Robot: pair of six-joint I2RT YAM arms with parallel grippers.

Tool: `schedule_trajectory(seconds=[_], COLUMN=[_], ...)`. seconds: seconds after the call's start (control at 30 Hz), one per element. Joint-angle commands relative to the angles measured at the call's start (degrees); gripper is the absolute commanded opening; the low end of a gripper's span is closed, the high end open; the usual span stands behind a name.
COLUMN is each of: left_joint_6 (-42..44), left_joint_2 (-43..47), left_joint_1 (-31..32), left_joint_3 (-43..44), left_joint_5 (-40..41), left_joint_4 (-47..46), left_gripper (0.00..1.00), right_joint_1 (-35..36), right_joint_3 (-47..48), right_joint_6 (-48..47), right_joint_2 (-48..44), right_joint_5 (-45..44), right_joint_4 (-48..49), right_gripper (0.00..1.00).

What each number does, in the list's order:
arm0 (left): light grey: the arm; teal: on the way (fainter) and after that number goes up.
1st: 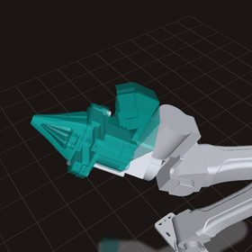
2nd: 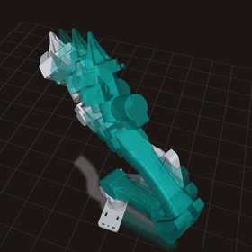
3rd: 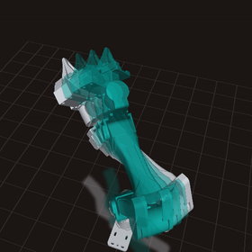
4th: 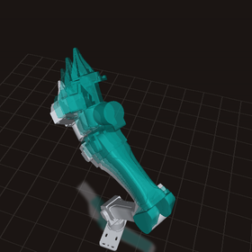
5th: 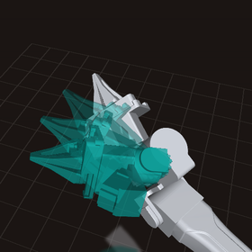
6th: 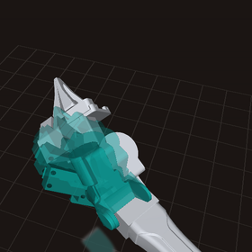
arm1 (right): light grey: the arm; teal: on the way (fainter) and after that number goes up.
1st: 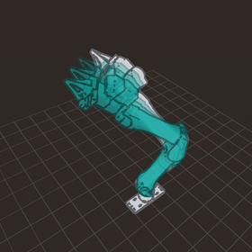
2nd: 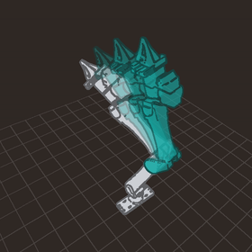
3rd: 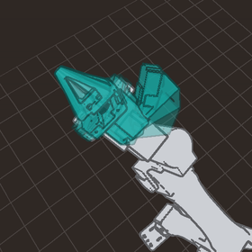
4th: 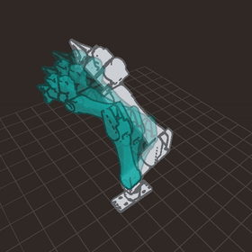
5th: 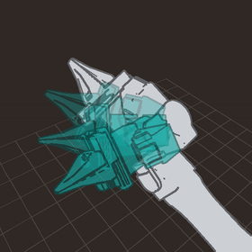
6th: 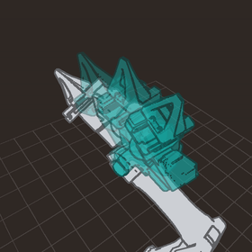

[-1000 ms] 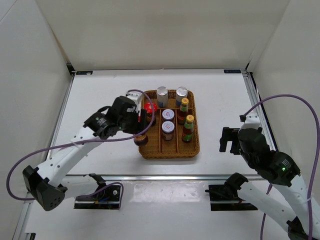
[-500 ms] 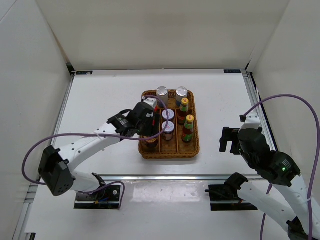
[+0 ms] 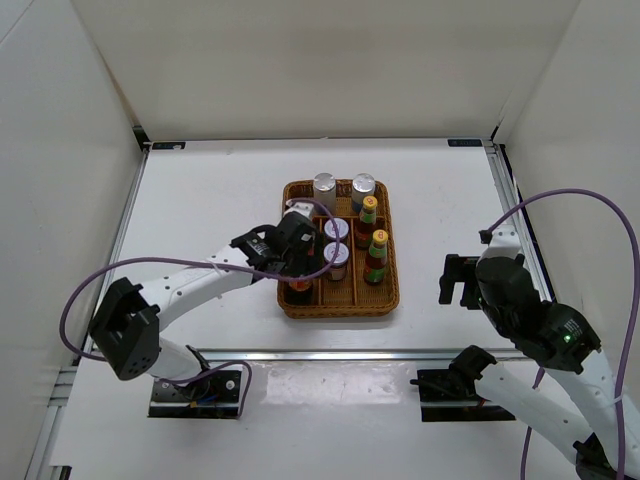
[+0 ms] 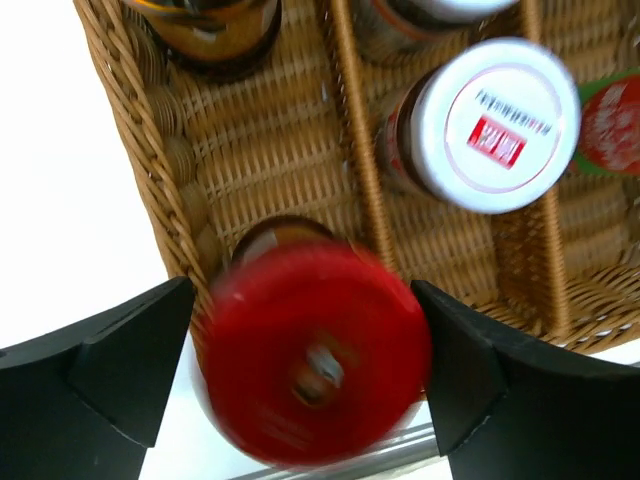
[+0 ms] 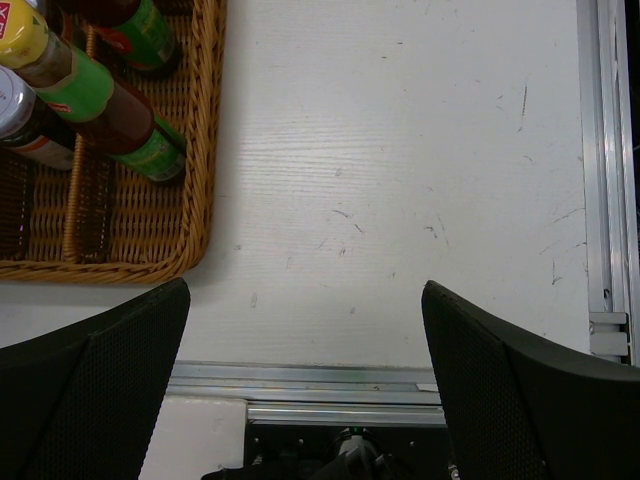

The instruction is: Organize the condiment bottles

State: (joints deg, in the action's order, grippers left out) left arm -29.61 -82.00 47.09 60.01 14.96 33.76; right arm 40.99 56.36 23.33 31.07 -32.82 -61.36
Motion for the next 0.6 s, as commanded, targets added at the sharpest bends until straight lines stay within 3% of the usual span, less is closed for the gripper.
schedule_trajectory(seconds=[0.0,0.17,0.33,0.4,0.57], left_joint_6=[-1.16,2.0,8.15,12.02,21.92], left_joint_2=[3.5,8.42,18.59,23.35,41.54], left_joint_1=[0.19,0.19,0.19,0.19,-0.86], left_joint_3=[2.56,8.45,14.6,14.0,2.68], left_joint_5=[1.48,3.58,13.68,20.58,35.29], left_joint_4=[-3.96,2.78,9.3,9.31,6.94], left_gripper=[1.0,1.0,1.0,1.0,1.0], right_joint_1=[0.32,0.32,2.07,3.83,4.89], right_joint_3=[-1.07,-1.6,-1.6,-1.6,-2.22], right_joint_6=[-0.83,-2.06,-3.56,-4.17,-4.7], right_joint_2=[-0.48,1.18,4.44,4.44,3.3], right_joint_5=[-0.32,0.82,3.63,4.25,5.13], right_joint_4=[2.65,3.18,3.88,4.59,5.2], right_gripper=[1.0,1.0,1.0,1.0,1.0])
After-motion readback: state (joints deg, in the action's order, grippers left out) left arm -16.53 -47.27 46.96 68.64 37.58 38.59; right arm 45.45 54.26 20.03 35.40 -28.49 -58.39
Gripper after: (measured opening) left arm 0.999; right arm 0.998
